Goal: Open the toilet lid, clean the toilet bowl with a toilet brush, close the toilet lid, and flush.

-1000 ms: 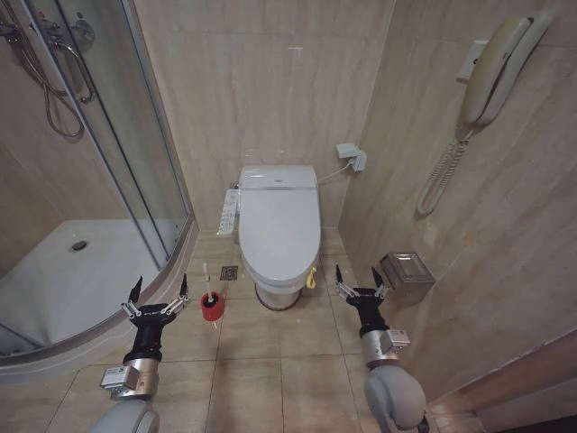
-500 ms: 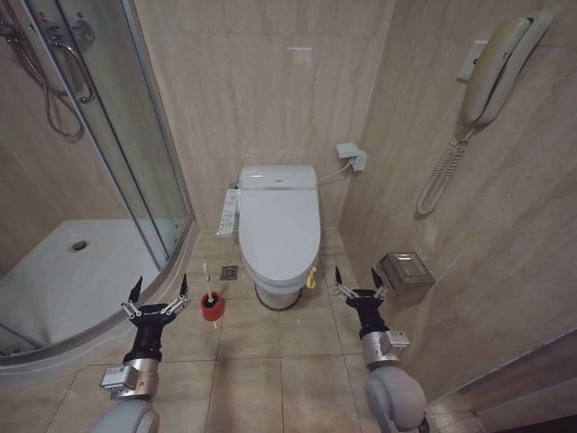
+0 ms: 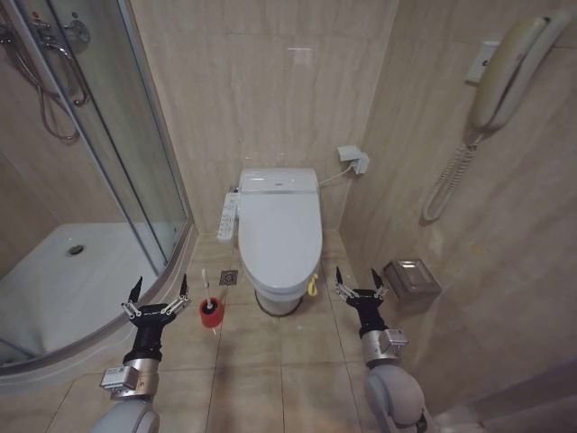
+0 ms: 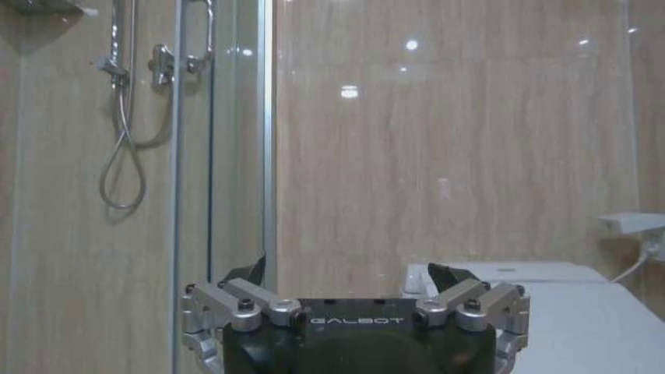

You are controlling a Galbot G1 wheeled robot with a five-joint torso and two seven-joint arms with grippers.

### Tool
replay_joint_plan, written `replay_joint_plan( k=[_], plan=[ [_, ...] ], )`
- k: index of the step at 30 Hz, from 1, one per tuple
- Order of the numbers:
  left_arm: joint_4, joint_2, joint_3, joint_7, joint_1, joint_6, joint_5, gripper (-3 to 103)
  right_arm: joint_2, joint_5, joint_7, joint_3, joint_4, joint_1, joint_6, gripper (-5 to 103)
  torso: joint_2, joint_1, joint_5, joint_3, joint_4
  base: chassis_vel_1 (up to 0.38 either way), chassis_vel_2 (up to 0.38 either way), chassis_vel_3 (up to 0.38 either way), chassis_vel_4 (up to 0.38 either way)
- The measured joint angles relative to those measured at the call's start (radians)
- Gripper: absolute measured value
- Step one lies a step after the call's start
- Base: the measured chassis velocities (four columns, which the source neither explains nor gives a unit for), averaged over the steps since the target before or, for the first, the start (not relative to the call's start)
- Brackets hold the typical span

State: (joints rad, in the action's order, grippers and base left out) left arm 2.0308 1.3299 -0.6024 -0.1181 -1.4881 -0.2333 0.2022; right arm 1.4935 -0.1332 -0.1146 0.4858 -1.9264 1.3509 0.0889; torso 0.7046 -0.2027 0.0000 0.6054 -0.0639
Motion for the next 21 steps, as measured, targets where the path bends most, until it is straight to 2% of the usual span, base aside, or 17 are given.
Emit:
replay_joint_plan(
  k=[11, 16, 19, 20, 21],
  plan=[
    [0.0, 0.0, 0.0, 0.0, 0.0, 0.0, 0.0, 100, -0.005, -0.009, -0.006, 0.011, 0.002, 0.0, 0.006, 100, 0.0, 0.0, 0.0, 0.0, -0.0001, -0.251, 0.243, 0.253, -0.246],
    [0.0, 0.0, 0.0, 0.0, 0.001, 0.0, 0.0, 100, -0.002, 0.012, -0.039, 0.014, 0.019, -0.003, 0.026, 100, 0.0, -0.001, 0.0002, 0.0, 0.0001, -0.302, 0.293, 0.284, -0.293],
    [0.0, 0.0, 0.0, 0.0, 0.001, 0.0, 0.0, 100, -0.003, 0.016, -0.045, 0.016, 0.02, -0.002, 0.028, 100, 0.0, -0.001, -0.0003, 0.001, -0.0008, -0.241, 0.222, 0.186, -0.203],
    [0.0, 0.0, 0.0, 0.0, 0.001, 0.0, 0.0, 100, -0.003, 0.017, -0.047, 0.016, 0.02, -0.002, 0.028, 100, -0.001, -0.001, 0.0002, 0.0, 0.0004, -0.095, 0.128, 0.066, -0.11],
    [0.0, 0.0, 0.0, 0.0, 0.001, 0.0, 0.0, 100, -0.003, 0.018, -0.048, 0.016, 0.02, -0.001, 0.028, 100, -0.001, -0.001, 0.0, 0.001, 0.0002, -0.095, 0.128, 0.046, -0.027]
  ],
)
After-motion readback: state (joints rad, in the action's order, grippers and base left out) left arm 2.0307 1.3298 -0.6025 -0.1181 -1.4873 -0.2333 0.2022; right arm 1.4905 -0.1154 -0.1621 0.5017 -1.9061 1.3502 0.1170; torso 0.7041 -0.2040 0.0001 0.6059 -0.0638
